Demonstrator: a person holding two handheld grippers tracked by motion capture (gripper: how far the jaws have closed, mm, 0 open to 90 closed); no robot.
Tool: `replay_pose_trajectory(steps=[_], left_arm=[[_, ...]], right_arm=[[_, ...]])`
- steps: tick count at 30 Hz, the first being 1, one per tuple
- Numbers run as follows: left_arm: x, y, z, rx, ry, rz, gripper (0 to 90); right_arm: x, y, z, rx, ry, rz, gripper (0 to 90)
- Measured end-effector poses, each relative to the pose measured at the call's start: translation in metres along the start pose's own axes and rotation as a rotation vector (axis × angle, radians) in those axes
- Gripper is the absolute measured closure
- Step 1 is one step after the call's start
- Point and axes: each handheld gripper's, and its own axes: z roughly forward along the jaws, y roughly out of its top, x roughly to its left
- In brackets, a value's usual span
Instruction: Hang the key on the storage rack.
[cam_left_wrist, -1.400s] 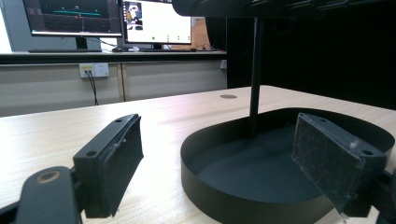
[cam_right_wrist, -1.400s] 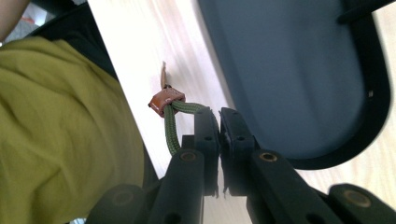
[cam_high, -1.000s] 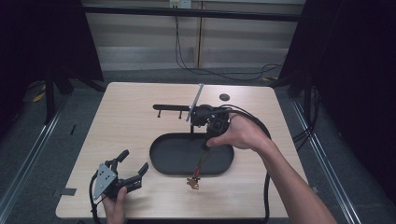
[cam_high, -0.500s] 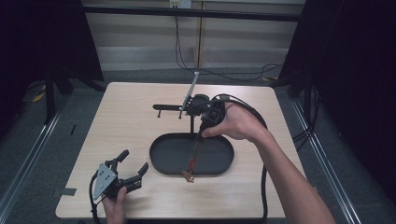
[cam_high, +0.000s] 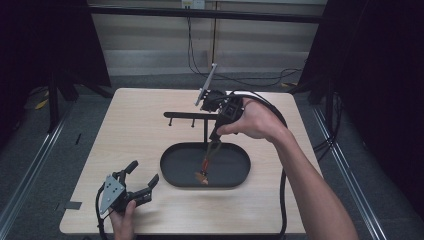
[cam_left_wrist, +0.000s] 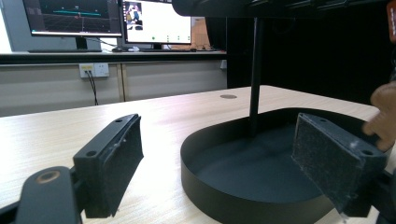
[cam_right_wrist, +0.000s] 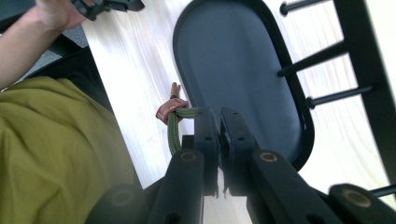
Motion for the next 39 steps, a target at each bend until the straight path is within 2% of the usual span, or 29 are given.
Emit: replay_pose_trajectory(steps=[12, 16, 19, 22, 29, 39], left_arm=[[-0.001, 0.000, 0.001, -0.007, 0.006, -0.016, 15.8], [0.000, 0.000, 0.000, 0.000, 0.006, -0.003, 15.9], [-0.001, 0.000, 0.001, -0.008, 0.009, -0.009, 15.9], [-0.001, 0.000, 0.001, -0.009, 0.010, -0.008, 15.9], [0.000, 0.000, 0.001, -0.008, 0.009, -0.003, 15.9], [0.000, 0.000, 0.001, -0.006, 0.008, -0.002, 15.9]], right_arm=[[-0.012, 0.015, -0.013, -0.016, -0.019, 0.011, 86.3], [-0.018, 0.018, -0.014, -0.024, -0.016, 0.027, 86.3], [-0.023, 0.023, -0.011, 0.005, -0.022, 0.028, 86.3], [-0.028, 0.025, -0.008, 0.001, -0.026, 0.037, 86.2], [-0.045, 0.028, 0.000, 0.031, -0.038, 0.062, 86.2], [-0.057, 0.026, 0.013, 0.050, -0.057, 0.091, 86.2]])
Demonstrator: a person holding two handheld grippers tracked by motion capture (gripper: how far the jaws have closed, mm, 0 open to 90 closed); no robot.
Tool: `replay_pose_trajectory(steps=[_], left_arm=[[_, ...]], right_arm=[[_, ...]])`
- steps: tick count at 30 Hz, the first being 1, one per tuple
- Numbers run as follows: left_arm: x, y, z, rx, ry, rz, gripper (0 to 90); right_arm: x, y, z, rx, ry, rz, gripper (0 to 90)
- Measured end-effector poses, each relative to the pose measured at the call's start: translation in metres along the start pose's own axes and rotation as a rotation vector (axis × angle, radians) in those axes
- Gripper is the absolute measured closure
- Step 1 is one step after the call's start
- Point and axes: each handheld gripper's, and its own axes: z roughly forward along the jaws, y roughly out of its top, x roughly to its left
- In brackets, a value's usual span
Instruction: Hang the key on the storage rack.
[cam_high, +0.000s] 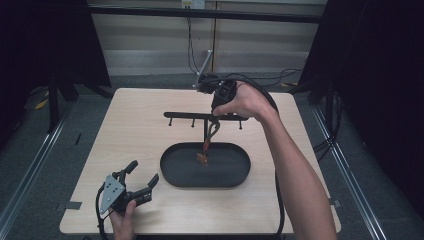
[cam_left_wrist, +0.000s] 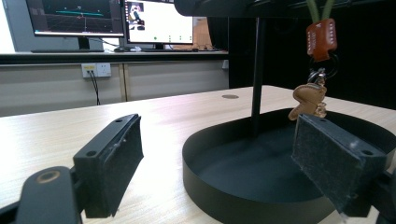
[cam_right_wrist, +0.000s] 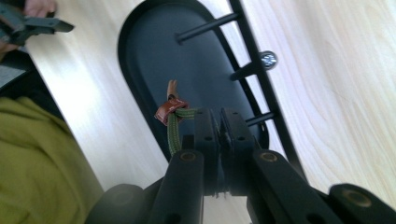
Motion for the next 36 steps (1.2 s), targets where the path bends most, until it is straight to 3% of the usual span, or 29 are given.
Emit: replay_pose_trajectory(steps=[10, 25, 36], left_arm=[[0.000, 0.000, 0.000, -0.002, -0.001, -0.003, 15.9], [0.000, 0.000, 0.000, 0.000, -0.002, -0.001, 15.9], [0.000, 0.000, 0.000, -0.004, -0.003, -0.003, 15.9]], right_arm=[[-0.010, -0.005, 0.011, -0.019, -0.001, 0.014, 86.1], [-0.016, -0.003, 0.015, -0.034, 0.003, -0.007, 84.8], [-0.019, -0.002, 0.017, -0.036, -0.007, 0.012, 84.2]])
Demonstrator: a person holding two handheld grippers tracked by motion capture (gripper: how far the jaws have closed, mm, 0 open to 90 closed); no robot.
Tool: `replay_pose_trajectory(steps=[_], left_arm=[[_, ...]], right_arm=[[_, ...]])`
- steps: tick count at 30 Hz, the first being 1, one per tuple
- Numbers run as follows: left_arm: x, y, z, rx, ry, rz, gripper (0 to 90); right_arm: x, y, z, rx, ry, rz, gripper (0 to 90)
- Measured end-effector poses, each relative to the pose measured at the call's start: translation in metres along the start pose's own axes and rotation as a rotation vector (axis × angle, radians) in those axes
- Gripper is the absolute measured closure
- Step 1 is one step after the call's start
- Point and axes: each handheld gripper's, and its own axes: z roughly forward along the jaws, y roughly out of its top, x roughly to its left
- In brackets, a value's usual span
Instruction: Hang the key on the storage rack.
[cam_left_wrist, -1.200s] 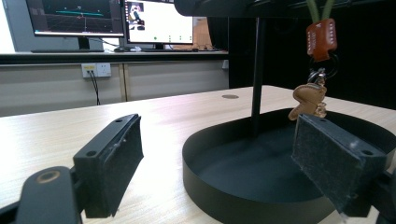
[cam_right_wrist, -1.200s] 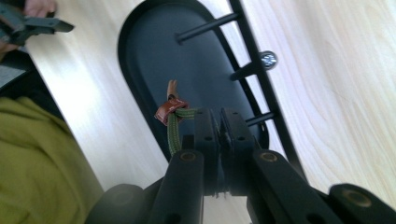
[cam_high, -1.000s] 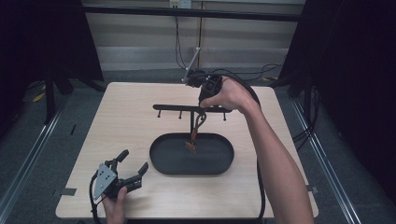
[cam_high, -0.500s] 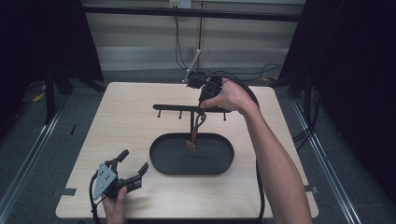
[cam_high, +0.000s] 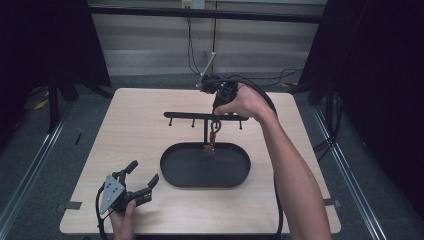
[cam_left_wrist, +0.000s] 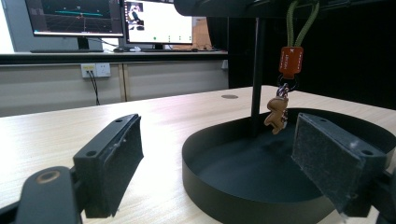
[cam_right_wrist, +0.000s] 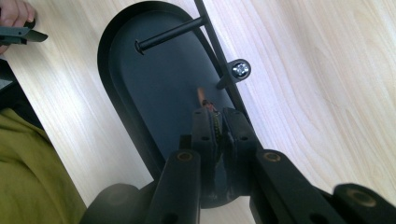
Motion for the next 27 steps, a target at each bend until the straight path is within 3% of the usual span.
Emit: replay_pose_trajectory(steps=[12, 22, 27], left_arm=[[0.000, 0.000, 0.000, 0.004, -0.002, 0.003, 15.9], [0.000, 0.000, 0.000, -0.002, -0.002, -0.004, 15.8], [0.000, 0.000, 0.000, -0.002, -0.002, -0.004, 15.8]], right_arm=[[0.002, -0.006, -0.006, -0.025, -0.018, 0.020, 78.4], [0.003, -0.022, -0.007, -0.085, 0.024, 0.050, 60.5], [0.007, -0.033, -0.009, -0.137, 0.052, 0.061, 58.3]])
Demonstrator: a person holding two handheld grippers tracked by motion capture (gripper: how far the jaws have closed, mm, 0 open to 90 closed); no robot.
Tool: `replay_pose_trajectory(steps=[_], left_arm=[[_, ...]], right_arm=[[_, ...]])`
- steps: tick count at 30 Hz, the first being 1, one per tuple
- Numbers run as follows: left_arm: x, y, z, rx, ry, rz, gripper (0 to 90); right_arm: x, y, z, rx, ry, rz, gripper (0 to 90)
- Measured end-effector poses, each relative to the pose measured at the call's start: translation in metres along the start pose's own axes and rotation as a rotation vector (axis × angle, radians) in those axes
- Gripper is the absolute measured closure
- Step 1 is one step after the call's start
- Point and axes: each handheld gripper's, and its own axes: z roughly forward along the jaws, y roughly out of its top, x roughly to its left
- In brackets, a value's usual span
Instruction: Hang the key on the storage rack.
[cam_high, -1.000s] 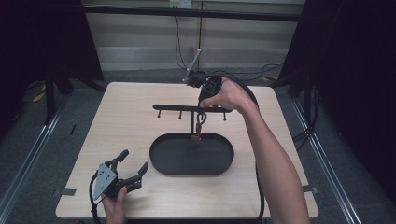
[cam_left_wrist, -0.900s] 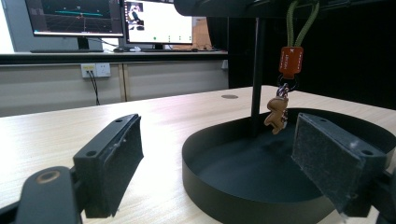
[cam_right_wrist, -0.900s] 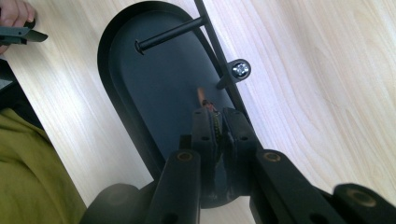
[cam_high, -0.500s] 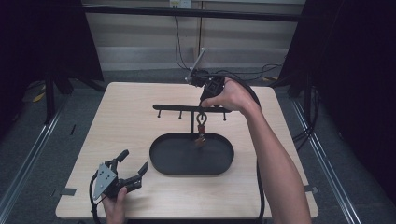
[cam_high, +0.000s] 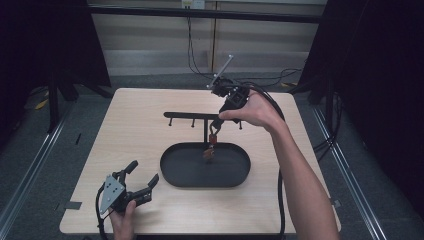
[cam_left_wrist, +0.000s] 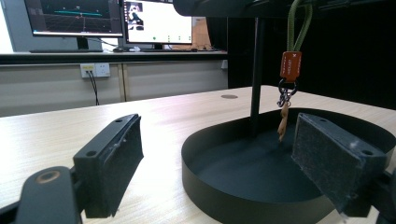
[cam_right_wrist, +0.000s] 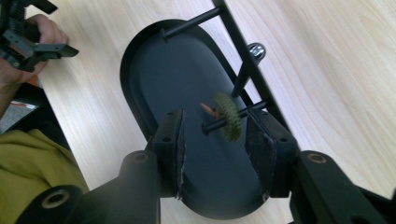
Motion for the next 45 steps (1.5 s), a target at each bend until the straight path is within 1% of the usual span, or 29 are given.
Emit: replay_pose_trajectory(steps=[1, 3, 4, 5, 6, 8, 9, 11, 14, 16, 17, 19, 21, 23, 26, 29, 30, 32, 34, 35, 36, 37, 40, 43, 45], left_arm=[[0.000, 0.000, 0.000, 0.001, 0.000, 0.000, 15.9], [0.000, 0.000, 0.000, 0.005, 0.000, 0.006, 15.9], [0.000, 0.000, 0.000, 0.005, 0.000, 0.006, 15.9], [0.000, 0.000, 0.000, 0.006, -0.001, 0.007, 15.9], [0.000, 0.000, 0.000, 0.006, -0.001, 0.007, 15.8], [0.000, 0.000, -0.001, 0.008, -0.001, 0.007, 15.9], [0.001, 0.000, -0.001, 0.010, -0.001, 0.007, 15.9], [0.000, 0.000, -0.001, 0.009, -0.001, 0.007, 15.9], [0.000, 0.000, -0.001, 0.008, -0.001, 0.006, 15.8], [0.000, 0.000, -0.001, 0.009, 0.000, 0.006, 15.9], [0.000, 0.000, -0.001, 0.009, -0.001, 0.006, 15.9], [0.000, 0.000, -0.001, 0.008, -0.001, 0.006, 15.9], [0.000, 0.000, -0.001, 0.008, -0.001, 0.006, 15.8], [0.000, 0.000, -0.001, 0.009, -0.001, 0.007, 15.9], [0.001, 0.000, -0.001, 0.010, 0.000, 0.008, 15.9], [0.001, 0.000, -0.001, 0.009, -0.001, 0.008, 15.9], [0.000, 0.000, -0.001, 0.009, -0.001, 0.007, 15.9], [0.000, 0.000, -0.001, 0.009, -0.001, 0.007, 15.9], [0.000, 0.000, -0.001, 0.008, -0.001, 0.007, 15.9], [0.000, 0.000, -0.001, 0.008, -0.001, 0.006, 15.9], [0.000, 0.000, -0.001, 0.008, -0.001, 0.006, 15.9], [0.000, 0.000, -0.001, 0.008, -0.001, 0.006, 15.8], [0.000, 0.000, -0.001, 0.007, -0.001, 0.006, 15.9], [0.000, 0.000, -0.001, 0.009, -0.001, 0.007, 15.9], [0.001, 0.000, -0.001, 0.009, -0.001, 0.008, 15.9]], right_arm=[[0.002, -0.002, -0.001, -0.002, -0.002, 0.006, 58.7], [0.003, -0.007, 0.000, -0.029, -0.009, -0.002, 58.5], [0.005, -0.010, -0.001, -0.049, -0.013, 0.005, 57.7], [0.005, -0.013, -0.002, -0.072, 0.003, 0.003, 56.9], [0.006, -0.015, -0.002, -0.084, 0.014, 0.009, 55.8], [0.007, -0.020, -0.002, -0.094, 0.002, 0.016, 53.7], [0.008, -0.023, -0.002, -0.100, 0.005, 0.018, 53.3], [0.010, -0.027, -0.003, -0.118, -0.006, 0.016, 52.8], [0.013, -0.034, -0.004, -0.139, -0.012, 0.024, 48.5], [0.015, -0.039, -0.004, -0.160, -0.007, 0.030, 46.6], [0.016, -0.041, -0.005, -0.172, -0.014, 0.032, 45.6], [0.018, -0.046, -0.004, -0.200, -0.010, 0.030, 45.4], [0.020, -0.051, -0.003, -0.228, -0.015, 0.031, 44.3], [0.020, -0.057, -0.001, -0.261, -0.006, 0.029, 44.1], [0.024, -0.065, 0.005, -0.270, -0.022, 0.020, 43.6], [0.028, -0.072, 0.009, -0.295, -0.022, 0.021, 42.6], [0.029, -0.074, 0.010, -0.305, -0.024, 0.023, 42.4], [0.032, -0.078, 0.012, -0.334, -0.046, 0.011, 41.0], [0.035, -0.082, 0.014, -0.358, -0.045, 0.017, 37.8], [0.037, -0.085, 0.014, -0.375, -0.072, 0.028, 36.5], [0.038, -0.087, 0.015, -0.388, -0.075, 0.028, 35.7], [0.039, -0.090, 0.015, -0.407, -0.058, 0.030, 35.5], [0.042, -0.100, 0.021, -0.458, -0.044, 0.041, 33.7], [0.044, -0.112, 0.031, -0.535, -0.025, 0.053, 32.2], [0.044, -0.117, 0.036, -0.555, -0.009, 0.059, 29.8]])
